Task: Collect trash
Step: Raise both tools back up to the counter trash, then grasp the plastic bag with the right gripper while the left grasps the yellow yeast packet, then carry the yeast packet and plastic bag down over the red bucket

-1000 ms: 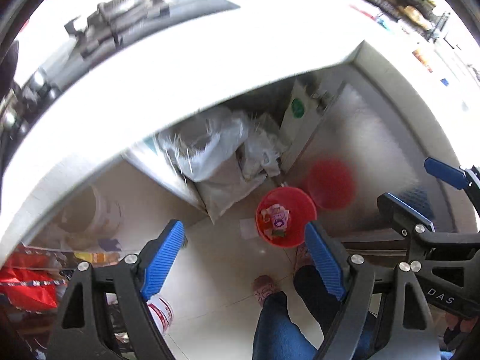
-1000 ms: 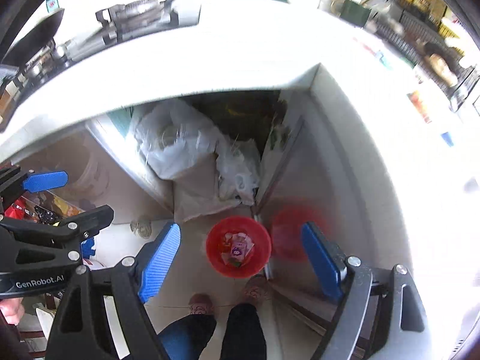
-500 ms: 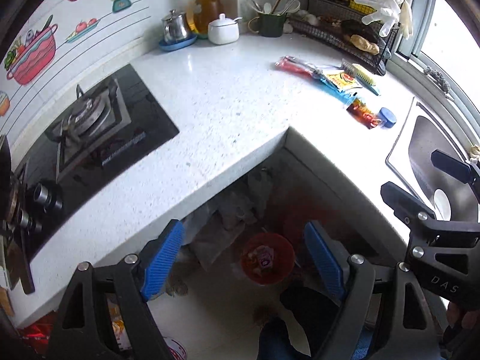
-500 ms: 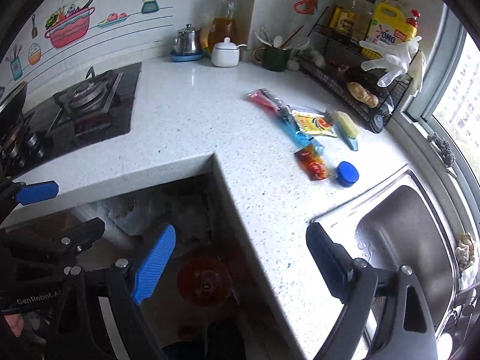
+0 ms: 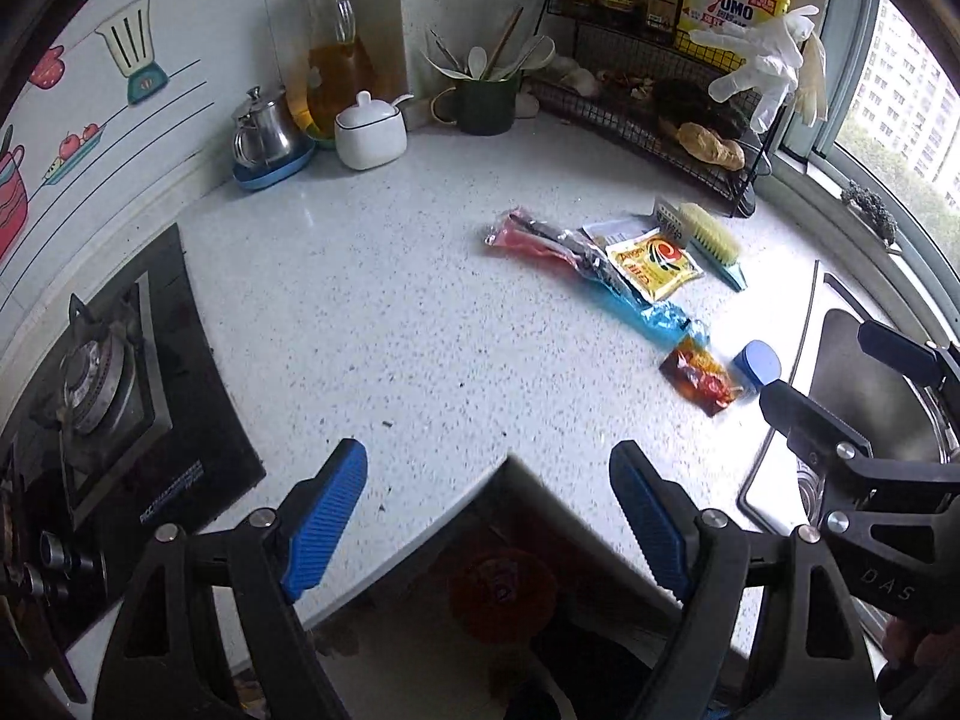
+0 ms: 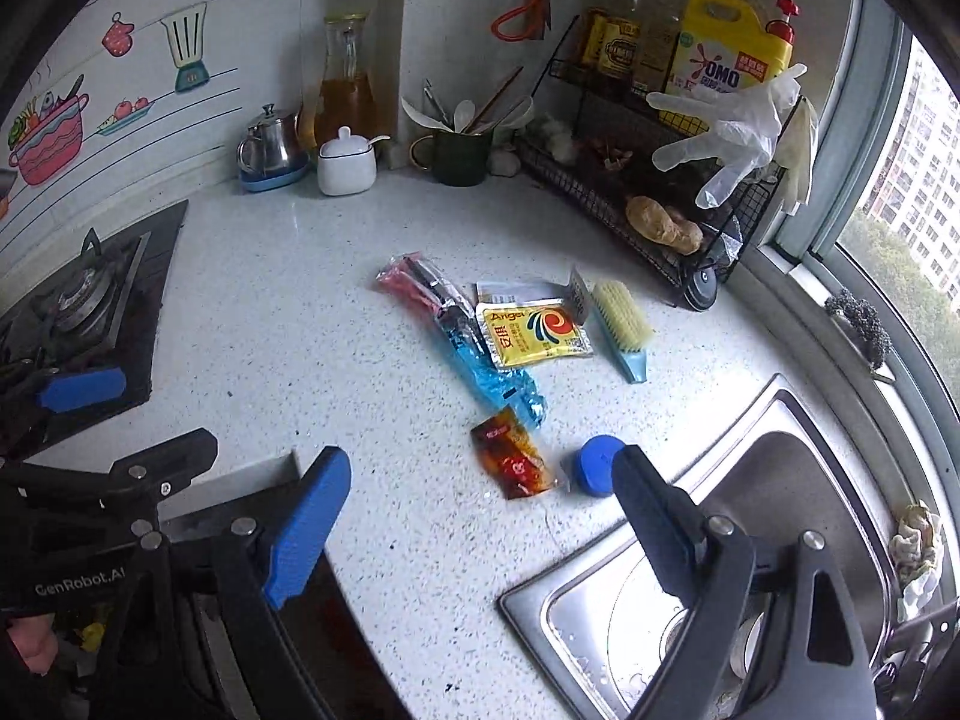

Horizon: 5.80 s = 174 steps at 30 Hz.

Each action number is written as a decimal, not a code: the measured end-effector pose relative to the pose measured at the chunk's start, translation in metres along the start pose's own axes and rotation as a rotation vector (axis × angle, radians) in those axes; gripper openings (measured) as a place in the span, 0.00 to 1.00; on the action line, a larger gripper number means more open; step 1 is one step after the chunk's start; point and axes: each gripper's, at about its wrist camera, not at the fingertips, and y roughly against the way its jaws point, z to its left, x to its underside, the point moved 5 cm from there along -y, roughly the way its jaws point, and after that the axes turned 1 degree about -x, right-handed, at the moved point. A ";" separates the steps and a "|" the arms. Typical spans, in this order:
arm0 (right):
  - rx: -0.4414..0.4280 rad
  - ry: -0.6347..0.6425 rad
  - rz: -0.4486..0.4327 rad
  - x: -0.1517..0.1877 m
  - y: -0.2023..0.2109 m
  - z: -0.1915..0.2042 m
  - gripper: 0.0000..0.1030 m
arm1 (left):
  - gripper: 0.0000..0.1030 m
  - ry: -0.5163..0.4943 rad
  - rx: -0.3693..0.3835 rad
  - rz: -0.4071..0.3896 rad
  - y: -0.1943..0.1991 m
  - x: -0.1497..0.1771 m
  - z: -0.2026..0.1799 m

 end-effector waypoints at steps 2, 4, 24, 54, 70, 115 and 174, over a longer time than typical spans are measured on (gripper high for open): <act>-0.011 0.008 0.005 -0.015 -0.013 -0.005 0.85 | 0.79 0.011 -0.007 0.003 -0.011 -0.018 0.000; -0.031 0.020 0.011 -0.028 -0.026 -0.008 0.85 | 0.79 0.024 -0.020 0.010 -0.022 -0.033 0.001; -0.240 0.254 0.175 -0.079 -0.176 0.052 0.79 | 0.79 0.176 -0.170 0.130 -0.136 -0.065 0.074; -0.064 -0.083 0.016 -0.067 -0.046 -0.058 0.08 | 0.79 -0.124 0.039 0.040 -0.075 -0.122 -0.029; 0.117 -0.311 0.218 -0.015 -0.101 -0.150 0.09 | 0.79 -0.445 0.141 0.187 -0.165 -0.134 -0.142; 0.047 -0.305 0.101 -0.018 -0.047 -0.109 0.09 | 0.44 -0.548 0.234 0.115 -0.094 -0.103 -0.134; -0.124 -0.114 0.437 0.308 -0.209 0.109 0.09 | 0.47 -0.206 0.202 0.421 -0.254 0.315 0.005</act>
